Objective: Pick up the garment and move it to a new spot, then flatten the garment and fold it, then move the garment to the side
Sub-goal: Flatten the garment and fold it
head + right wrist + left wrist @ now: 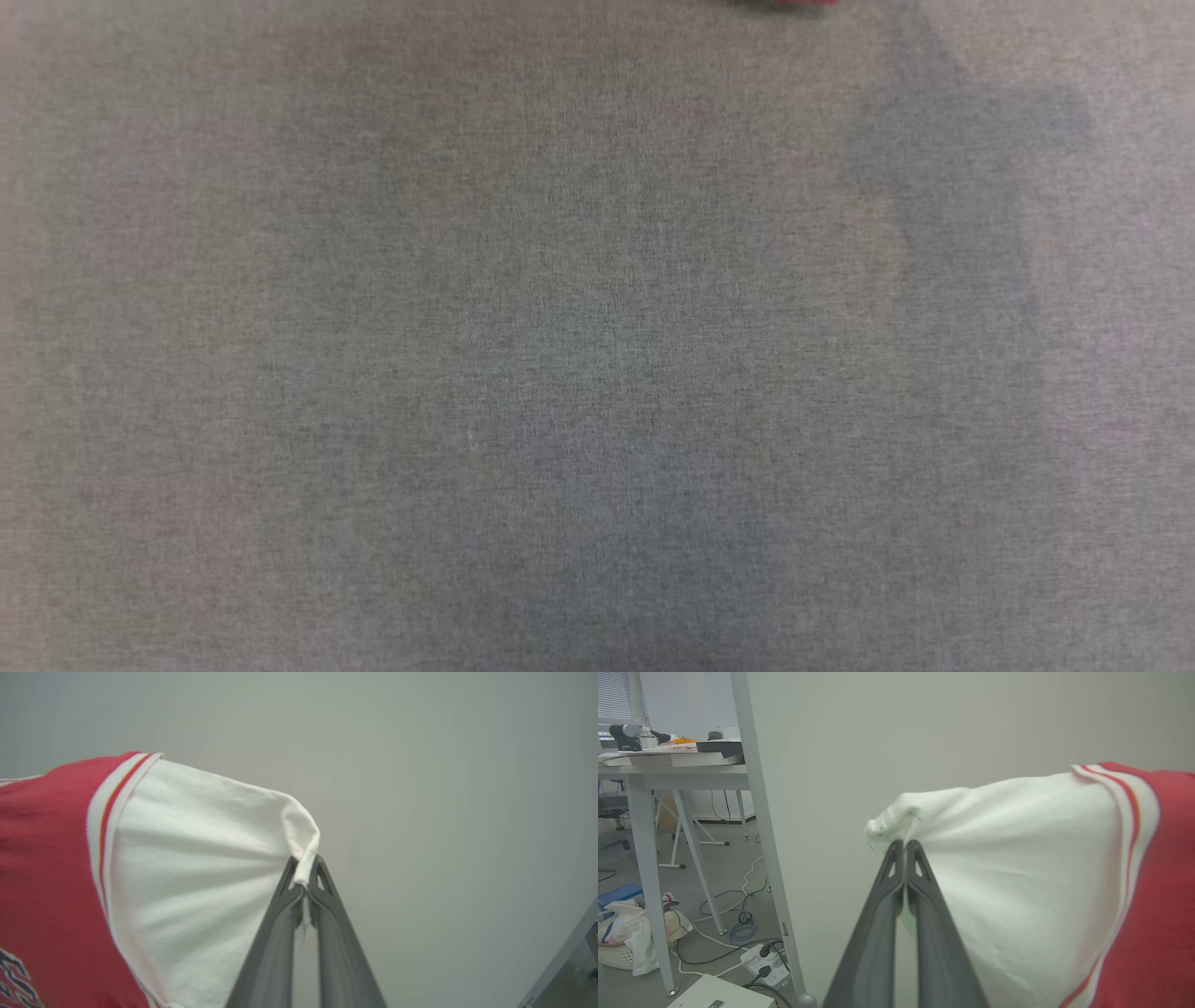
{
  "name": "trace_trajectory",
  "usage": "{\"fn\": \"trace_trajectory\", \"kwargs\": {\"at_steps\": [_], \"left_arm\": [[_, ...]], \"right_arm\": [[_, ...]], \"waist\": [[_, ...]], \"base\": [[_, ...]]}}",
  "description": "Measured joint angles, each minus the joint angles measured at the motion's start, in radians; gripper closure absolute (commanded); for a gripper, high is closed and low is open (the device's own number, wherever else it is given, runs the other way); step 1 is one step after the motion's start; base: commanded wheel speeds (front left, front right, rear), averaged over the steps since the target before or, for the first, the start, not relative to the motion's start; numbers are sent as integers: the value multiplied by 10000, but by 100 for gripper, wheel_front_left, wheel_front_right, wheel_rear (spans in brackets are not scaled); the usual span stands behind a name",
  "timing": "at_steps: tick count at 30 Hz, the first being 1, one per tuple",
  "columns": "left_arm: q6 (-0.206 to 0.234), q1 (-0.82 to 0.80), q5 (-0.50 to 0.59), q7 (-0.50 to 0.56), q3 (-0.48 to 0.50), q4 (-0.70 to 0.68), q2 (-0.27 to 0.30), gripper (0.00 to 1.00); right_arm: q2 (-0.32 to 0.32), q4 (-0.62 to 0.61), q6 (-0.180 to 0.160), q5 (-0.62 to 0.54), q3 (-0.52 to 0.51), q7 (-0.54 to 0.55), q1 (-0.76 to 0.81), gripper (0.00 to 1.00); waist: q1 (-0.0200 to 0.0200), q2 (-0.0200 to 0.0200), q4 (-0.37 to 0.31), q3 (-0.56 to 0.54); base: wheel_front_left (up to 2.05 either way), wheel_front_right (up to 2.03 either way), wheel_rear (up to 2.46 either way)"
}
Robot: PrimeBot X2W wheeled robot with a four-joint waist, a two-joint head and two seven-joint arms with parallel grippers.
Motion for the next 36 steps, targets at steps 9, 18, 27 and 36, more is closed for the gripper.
{"fn": "trace_trajectory", "kwargs": {"at_steps": [9, 18, 27, 36], "left_arm": [[-546, -304, -255, -284, 140, 1041, -203, 100], [-1131, 1127, -907, -918, 169, 1902, -911, 100], [-1250, 4401, -1438, -1381, 107, 1417, -1346, 100], [-1197, 8318, -1335, -1419, 953, -1150, -1085, 100]], "right_arm": [[280, 1551, 0, 77, 911, -731, -921, 100], [435, 2387, 0, 1162, 2071, -1475, 343, 100], [-35, 2042, 0, 2978, 2882, -2169, 4036, 100], [-625, 493, 0, 4305, 2817, -2504, 7932, 100]], "waist": [[1, 0, 48, 892], [0, 0, 207, 1092], [-1, 0, 333, 261], [-2, 0, 467, -879]], "base": [[0, 0, 0], [0, 0, 0], [0, 0, 0], [0, 0, 0]]}}
